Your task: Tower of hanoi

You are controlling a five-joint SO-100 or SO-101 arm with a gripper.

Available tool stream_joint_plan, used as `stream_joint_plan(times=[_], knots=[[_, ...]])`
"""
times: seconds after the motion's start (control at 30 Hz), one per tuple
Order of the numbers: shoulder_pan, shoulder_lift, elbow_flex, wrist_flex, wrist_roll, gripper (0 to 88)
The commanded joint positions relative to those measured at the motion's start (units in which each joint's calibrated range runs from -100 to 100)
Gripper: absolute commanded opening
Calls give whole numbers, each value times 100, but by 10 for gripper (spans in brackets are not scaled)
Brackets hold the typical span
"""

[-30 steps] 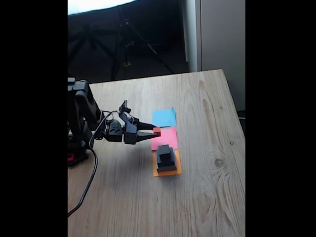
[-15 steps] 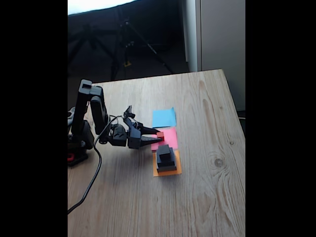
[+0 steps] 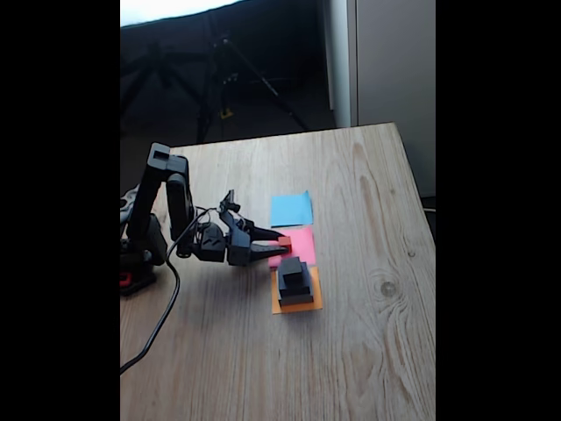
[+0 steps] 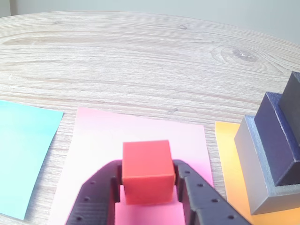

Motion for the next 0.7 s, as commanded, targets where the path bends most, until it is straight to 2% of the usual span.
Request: stream_joint_plan(times=[0.0,0.17,0.33,0.67], knots=[[17,-37,-69,-14,52,80],[34,-37,-69,27,52,103],[59,-60,-69,124,52,198],[17,-514,4,383,52,192]])
